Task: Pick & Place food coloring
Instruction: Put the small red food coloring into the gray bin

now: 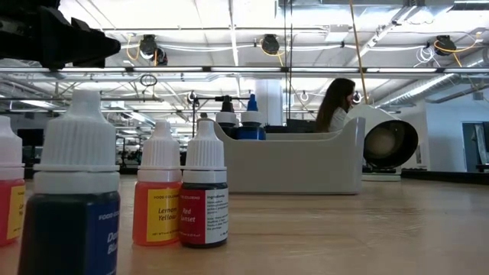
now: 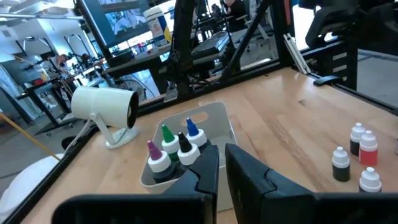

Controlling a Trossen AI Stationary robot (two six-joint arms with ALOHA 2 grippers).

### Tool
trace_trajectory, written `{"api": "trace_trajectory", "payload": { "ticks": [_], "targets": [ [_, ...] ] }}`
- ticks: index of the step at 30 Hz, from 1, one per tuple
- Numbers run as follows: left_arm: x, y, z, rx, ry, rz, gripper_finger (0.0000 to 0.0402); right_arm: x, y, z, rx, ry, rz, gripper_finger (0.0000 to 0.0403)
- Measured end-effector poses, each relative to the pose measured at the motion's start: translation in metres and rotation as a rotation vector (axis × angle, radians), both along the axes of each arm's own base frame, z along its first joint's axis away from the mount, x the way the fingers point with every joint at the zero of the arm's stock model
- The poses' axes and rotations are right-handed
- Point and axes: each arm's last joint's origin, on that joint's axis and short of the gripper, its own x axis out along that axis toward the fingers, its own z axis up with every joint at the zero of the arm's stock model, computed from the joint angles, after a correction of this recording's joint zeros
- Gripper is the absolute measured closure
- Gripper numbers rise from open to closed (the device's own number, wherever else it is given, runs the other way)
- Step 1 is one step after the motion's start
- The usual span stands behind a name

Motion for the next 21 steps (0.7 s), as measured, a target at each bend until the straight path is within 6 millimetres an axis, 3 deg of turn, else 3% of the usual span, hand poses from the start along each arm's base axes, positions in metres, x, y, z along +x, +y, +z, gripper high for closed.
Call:
{"api": "trace_trajectory", "payload": {
  "ticks": [12,21],
  "targets": [
    [0.0,0.0,0.0,0.021,-0.002,0.0,0.0366,-0.0013,0.0013,-0.0002,-0.032,-0.001,0.024,0.0285],
    [0.0,0.0,0.0,0.023,-0.002,-0.001,0.0366,-0.0013,0.0013,-0.0002,-0.022,0.001,0.021,0.0273]
  ]
}}
